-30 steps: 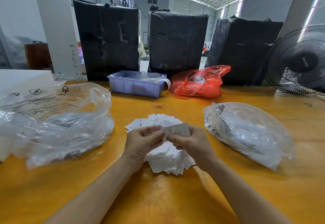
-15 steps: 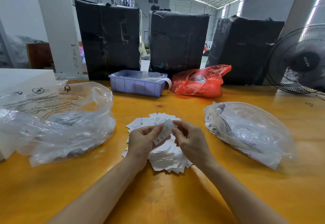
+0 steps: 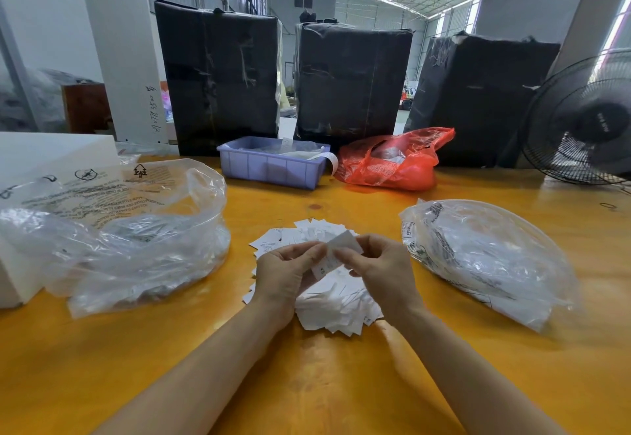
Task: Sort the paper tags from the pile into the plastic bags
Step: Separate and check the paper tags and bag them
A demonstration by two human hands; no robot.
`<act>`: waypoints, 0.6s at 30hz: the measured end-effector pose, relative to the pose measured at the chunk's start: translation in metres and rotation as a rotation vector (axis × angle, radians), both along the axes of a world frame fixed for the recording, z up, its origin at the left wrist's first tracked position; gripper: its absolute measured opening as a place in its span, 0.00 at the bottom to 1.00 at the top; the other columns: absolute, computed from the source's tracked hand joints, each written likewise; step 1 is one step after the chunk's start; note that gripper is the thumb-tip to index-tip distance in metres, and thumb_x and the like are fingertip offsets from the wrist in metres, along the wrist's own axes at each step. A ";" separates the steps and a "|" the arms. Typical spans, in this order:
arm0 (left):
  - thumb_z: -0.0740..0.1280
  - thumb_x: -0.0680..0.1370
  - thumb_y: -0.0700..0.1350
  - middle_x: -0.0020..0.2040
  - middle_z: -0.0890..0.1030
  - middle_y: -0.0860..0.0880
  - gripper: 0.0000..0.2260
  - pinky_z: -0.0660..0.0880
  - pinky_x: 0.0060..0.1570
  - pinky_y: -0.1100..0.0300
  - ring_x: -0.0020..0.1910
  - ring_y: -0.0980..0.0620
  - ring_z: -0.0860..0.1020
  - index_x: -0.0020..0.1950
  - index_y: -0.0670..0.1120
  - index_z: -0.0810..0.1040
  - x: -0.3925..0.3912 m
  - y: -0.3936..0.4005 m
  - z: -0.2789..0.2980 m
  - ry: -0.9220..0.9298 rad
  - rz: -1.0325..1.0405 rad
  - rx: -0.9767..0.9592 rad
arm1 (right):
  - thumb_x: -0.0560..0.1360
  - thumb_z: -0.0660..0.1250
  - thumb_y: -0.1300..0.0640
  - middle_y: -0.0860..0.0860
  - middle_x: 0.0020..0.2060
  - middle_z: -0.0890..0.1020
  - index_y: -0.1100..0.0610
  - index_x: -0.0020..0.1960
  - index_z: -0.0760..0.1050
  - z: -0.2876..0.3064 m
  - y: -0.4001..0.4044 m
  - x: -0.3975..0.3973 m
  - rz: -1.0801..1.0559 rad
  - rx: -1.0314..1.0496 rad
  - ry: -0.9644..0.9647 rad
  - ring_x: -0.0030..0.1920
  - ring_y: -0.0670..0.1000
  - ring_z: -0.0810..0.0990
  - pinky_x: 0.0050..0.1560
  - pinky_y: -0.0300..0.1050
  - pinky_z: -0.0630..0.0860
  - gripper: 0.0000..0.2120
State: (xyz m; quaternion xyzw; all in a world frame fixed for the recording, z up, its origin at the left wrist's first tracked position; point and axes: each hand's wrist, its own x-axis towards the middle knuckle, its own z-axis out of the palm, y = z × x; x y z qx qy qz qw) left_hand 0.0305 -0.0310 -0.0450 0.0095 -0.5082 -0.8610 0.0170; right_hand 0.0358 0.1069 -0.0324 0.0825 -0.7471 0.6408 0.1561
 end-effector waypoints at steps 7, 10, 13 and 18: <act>0.70 0.68 0.30 0.36 0.83 0.37 0.07 0.81 0.34 0.62 0.34 0.43 0.84 0.45 0.33 0.79 0.002 -0.002 0.002 -0.051 -0.034 0.091 | 0.71 0.71 0.67 0.59 0.40 0.83 0.64 0.48 0.74 0.006 0.011 -0.002 -0.040 -0.260 0.033 0.37 0.55 0.85 0.39 0.41 0.82 0.08; 0.70 0.69 0.30 0.37 0.84 0.38 0.05 0.81 0.35 0.61 0.34 0.44 0.84 0.45 0.34 0.79 0.002 -0.002 0.002 -0.045 -0.048 0.068 | 0.69 0.73 0.67 0.58 0.41 0.82 0.61 0.46 0.75 0.004 0.008 -0.001 -0.047 -0.146 0.070 0.40 0.55 0.84 0.40 0.41 0.82 0.09; 0.70 0.70 0.30 0.37 0.84 0.38 0.05 0.81 0.35 0.62 0.35 0.44 0.84 0.45 0.35 0.80 0.002 -0.002 0.002 -0.037 -0.058 0.049 | 0.68 0.74 0.67 0.53 0.37 0.83 0.55 0.41 0.75 0.003 0.007 0.000 -0.091 -0.020 0.115 0.37 0.53 0.84 0.38 0.43 0.82 0.11; 0.70 0.70 0.31 0.39 0.84 0.38 0.05 0.80 0.34 0.63 0.36 0.44 0.84 0.45 0.35 0.80 0.003 -0.002 0.002 -0.029 -0.055 0.034 | 0.69 0.74 0.66 0.52 0.37 0.83 0.57 0.42 0.75 0.000 0.006 0.001 -0.163 0.136 0.173 0.39 0.52 0.83 0.40 0.49 0.82 0.09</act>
